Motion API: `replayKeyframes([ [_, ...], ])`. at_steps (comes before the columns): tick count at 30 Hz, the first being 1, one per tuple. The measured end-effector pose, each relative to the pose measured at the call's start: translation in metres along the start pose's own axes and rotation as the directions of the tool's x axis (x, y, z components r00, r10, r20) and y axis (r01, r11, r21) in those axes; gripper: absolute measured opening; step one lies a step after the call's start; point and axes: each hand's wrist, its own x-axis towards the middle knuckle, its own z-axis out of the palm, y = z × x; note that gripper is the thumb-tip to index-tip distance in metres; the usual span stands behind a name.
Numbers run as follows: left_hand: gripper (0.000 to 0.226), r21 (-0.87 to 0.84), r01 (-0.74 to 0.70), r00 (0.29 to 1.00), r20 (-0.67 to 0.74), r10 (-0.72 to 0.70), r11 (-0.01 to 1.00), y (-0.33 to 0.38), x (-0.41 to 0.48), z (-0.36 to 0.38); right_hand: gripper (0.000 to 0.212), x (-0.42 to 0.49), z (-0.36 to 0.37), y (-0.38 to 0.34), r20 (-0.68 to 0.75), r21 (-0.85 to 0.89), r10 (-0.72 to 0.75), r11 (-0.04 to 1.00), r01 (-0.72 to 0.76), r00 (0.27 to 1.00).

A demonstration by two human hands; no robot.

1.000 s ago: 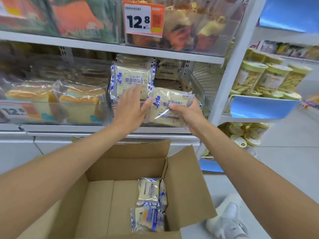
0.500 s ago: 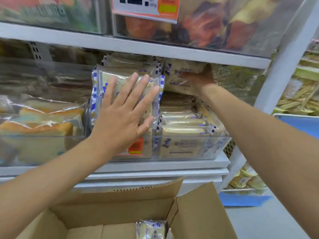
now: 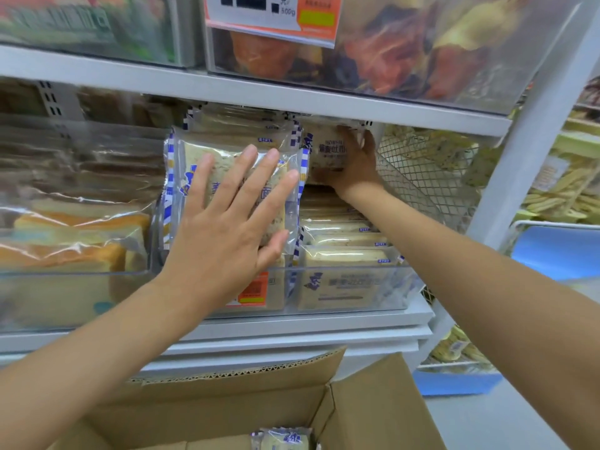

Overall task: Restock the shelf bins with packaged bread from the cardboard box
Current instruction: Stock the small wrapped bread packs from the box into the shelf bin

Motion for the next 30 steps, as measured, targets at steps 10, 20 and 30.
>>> replayKeyframes([
  [10, 0.060, -0.010, 0.003, 1.000, -0.021, -0.003, 1.000, 0.001, 0.000, 0.001, 0.100, -0.004, 0.000, 0.003, -0.002, -0.058, 0.027, 0.998, -0.027, 1.000],
  [20, 0.061, -0.029, -0.003, 0.999, -0.037, 0.002, 1.000, 0.000, 0.000, 0.004, 0.103, -0.005, 0.001, -0.001, -0.061, -0.261, -0.054, 0.965, 0.037, 0.997],
  [30, 0.065, -0.239, 0.033, 0.998, 0.052, -0.021, 0.971, -0.003, 0.001, -0.011, 0.047, -0.078, -0.018, -0.020, -0.064, -0.043, -0.187, 0.982, 0.184, 0.980],
])
